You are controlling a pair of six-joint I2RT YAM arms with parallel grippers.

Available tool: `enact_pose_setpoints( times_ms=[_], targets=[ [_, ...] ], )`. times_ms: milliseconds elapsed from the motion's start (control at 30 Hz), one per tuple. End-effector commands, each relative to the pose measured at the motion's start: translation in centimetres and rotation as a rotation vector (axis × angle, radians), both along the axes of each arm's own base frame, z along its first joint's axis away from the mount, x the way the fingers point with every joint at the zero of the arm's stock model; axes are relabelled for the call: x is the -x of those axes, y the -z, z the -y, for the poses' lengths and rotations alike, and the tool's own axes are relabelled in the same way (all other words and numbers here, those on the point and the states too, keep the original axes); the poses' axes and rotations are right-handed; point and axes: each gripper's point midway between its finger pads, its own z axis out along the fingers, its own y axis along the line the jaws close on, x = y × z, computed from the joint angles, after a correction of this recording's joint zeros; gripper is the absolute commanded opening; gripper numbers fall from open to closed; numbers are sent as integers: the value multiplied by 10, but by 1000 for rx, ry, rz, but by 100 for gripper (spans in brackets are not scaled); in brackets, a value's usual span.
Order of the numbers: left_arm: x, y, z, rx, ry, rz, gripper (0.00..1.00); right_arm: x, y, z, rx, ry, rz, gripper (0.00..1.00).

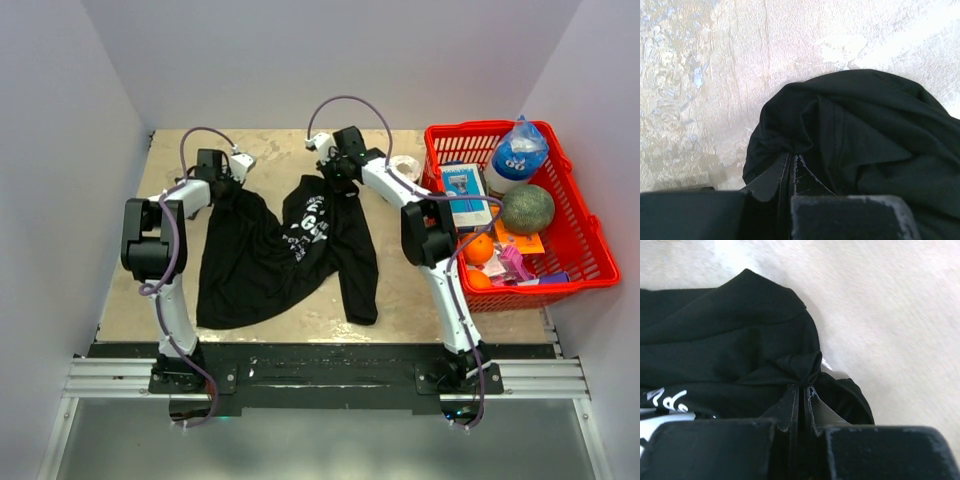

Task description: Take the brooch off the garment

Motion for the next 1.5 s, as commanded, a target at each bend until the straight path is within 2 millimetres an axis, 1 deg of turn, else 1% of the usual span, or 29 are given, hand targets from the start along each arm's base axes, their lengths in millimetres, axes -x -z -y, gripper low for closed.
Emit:
enact_pose_setpoints(
  times_ms=[0,67,100,167,200,300,333,367,400,433,500,533,567,600,633,667,700,733,833,900,1000,1033,1133,1167,1267,1300,1367,1400,1467],
  targets=[
    [-26,-54,8,45,19,134,0,-21,-75,37,-30,77,118,0],
    [-36,-92,3,47,-4,232,0,-19,-104,45,-67,89,140,0],
    [-42,-136,1,60,-20,350,0,-20,-113,53,-87,97,144,0],
    [-41,-176,-4,62,-36,459,0,-14,-142,64,-121,127,166,0],
    [-37,-219,-4,71,-40,565,0,-12,-150,70,-131,136,171,0],
    [-20,-267,-3,88,-34,657,0,12,-176,77,-148,112,180,0],
    [-11,-267,-1,95,-29,633,0,22,-177,77,-151,96,159,0],
    [-4,-266,-1,94,-26,620,0,35,-161,80,-138,94,111,0],
    [12,-273,0,99,-22,613,0,50,-177,82,-151,84,125,0],
    [25,-256,3,107,-6,568,0,68,-152,86,-131,80,59,0],
    [58,-252,7,98,43,531,0,94,-158,91,-123,71,55,0],
    [76,-226,12,100,80,465,0,107,-155,95,-106,56,49,0],
    [89,-214,12,87,96,434,0,129,-127,100,-64,49,-10,0],
    [108,-208,9,51,121,412,0,144,-136,104,-55,39,11,0],
    [125,-181,6,25,140,344,0,157,-126,110,-25,30,-10,0],
    [137,-170,4,-7,166,315,0,177,-102,116,10,24,-67,0],
    [151,-163,-1,-58,203,297,0,187,-100,121,21,26,-77,0],
    [165,-141,-4,-86,218,249,0,204,-92,129,40,28,-109,5],
    [192,-116,-11,-166,290,200,0,226,-85,139,78,3,-153,23],
    [198,-114,-12,-190,311,206,3,236,-88,137,75,-41,-180,36],
    [195,-116,0,-116,322,201,42,214,-115,132,31,-52,-110,48],
    [188,-127,8,-72,330,220,47,204,-133,123,-29,-52,-82,51],
    [166,-129,17,47,244,187,51,170,-142,110,-93,-15,-73,55],
    [162,-117,20,96,203,126,51,159,-123,108,-79,5,-117,55],
    [148,-114,24,173,131,87,53,117,-119,105,-93,143,-87,55],
    [146,-115,24,187,116,87,54,105,-103,102,-91,163,-102,54],
    [140,-121,26,210,99,102,55,87,-104,95,-115,185,-83,53],
    [140,-122,28,219,98,105,55,79,-86,94,-104,192,-107,52],
    [139,-125,29,229,92,109,55,63,-82,92,-101,224,-99,52]
  ],
)
